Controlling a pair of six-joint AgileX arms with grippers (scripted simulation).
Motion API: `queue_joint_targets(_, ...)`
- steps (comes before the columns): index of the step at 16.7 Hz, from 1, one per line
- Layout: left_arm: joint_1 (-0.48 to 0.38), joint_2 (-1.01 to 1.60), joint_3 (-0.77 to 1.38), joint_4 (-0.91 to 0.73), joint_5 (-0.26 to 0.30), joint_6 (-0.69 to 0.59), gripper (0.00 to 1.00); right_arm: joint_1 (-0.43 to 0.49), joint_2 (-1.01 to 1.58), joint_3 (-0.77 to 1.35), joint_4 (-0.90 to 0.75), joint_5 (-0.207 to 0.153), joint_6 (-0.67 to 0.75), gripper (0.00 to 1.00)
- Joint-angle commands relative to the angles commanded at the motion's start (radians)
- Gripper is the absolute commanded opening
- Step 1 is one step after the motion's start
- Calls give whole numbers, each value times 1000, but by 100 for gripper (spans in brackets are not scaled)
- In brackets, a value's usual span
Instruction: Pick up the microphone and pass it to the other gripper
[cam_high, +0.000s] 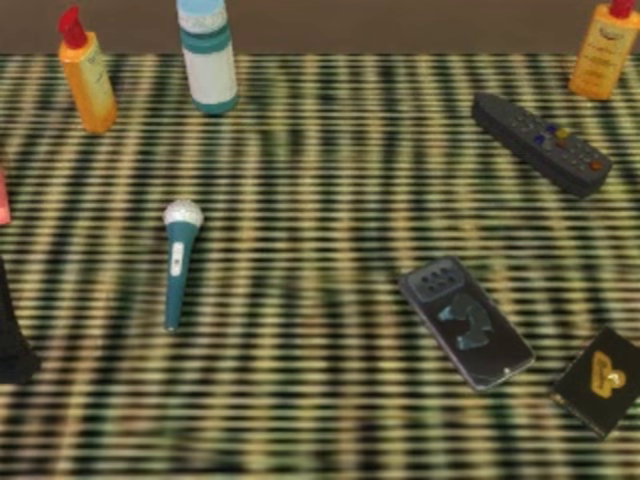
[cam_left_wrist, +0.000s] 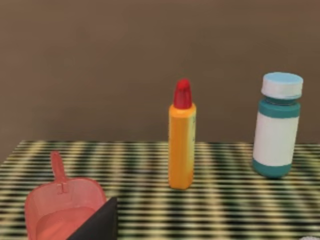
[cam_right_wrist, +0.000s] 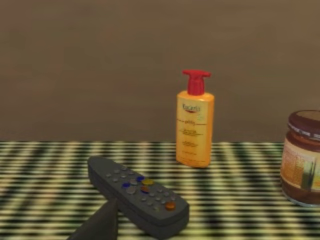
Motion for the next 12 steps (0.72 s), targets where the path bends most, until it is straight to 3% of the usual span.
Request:
queue_joint_targets(6, -25, 104, 92, -58, 0, -22, 100, 0, 0, 0, 0, 0, 0, 100)
queue_joint_targets(12, -106, 576, 419, -275, -9, -99, 100, 0, 0, 0, 0, 0, 0, 100)
